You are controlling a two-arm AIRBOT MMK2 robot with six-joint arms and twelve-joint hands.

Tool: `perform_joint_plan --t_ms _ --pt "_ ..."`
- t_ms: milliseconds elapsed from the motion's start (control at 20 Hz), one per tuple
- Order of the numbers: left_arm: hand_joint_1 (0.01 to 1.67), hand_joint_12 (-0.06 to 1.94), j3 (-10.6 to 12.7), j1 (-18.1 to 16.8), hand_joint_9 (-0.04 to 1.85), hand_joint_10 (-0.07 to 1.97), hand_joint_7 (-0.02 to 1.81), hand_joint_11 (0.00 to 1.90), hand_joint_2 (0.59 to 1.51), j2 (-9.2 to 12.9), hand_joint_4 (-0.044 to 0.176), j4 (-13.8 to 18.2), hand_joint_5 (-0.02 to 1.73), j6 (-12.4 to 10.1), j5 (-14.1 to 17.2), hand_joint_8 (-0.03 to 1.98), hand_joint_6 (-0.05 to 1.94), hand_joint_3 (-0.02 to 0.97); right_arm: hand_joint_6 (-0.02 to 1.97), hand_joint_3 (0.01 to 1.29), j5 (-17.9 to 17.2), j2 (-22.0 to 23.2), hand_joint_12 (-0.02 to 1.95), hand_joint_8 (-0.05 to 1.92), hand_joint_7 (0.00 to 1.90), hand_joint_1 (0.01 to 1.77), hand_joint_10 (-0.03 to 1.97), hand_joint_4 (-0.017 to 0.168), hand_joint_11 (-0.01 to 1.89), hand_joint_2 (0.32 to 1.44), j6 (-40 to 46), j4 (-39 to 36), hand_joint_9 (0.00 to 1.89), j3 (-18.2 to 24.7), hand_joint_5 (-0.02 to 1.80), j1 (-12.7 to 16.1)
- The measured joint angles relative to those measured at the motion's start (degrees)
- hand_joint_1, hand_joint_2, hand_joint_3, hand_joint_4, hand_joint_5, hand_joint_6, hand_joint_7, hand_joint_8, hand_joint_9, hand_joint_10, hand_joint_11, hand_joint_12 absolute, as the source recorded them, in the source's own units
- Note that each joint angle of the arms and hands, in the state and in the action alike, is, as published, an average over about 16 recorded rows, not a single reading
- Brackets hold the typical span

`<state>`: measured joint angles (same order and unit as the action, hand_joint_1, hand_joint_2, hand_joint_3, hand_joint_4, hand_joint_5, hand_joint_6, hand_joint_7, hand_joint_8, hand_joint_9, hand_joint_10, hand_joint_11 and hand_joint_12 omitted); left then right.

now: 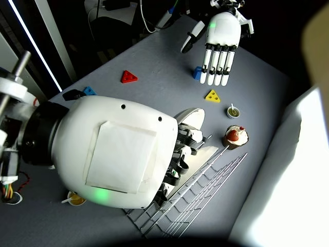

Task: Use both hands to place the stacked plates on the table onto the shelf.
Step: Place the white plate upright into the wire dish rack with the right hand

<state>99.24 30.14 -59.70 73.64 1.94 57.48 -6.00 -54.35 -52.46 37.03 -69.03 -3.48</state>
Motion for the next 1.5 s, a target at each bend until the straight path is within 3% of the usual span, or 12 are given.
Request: perform_joint_plan --t_ms 800,1350,1500 --pt "0.10 0.01 -3.4 -2.0 0.23 0.01 0.24 0.22 1.037 3.1 0.002 -0.1 0.17 -1.7 0.4 0.00 0.00 -0.001 0.86 0.01 -1.4 -2.3 1.29 0.64 1.08 1.48 0.57 -0.012 1.02 0.93 -1.2 1.8 1.22 -2.8 0.86 -1.5" --pt "0.10 0.01 -3.5 -3.4 0.24 0.01 0.25 0.22 1.037 3.8 0.002 -0.3 0.18 -1.9 0.2 0.00 0.00 -0.001 0.80 0.01 -1.5 -2.9 1.22 0.54 1.14 1.48 0.45 -0.013 1.05 0.93 -1.3 1.8 1.28 -3.8 0.89 -3.0" --pt "0.10 0.01 -3.5 -3.4 0.25 0.01 0.26 0.22 1.037 4.0 0.002 -0.4 0.18 -1.9 0.0 0.00 0.00 -0.001 0.79 0.01 -1.5 -3.0 1.10 0.52 1.15 1.47 0.42 -0.012 1.06 0.93 -1.3 1.7 1.27 -3.9 0.90 -3.3"
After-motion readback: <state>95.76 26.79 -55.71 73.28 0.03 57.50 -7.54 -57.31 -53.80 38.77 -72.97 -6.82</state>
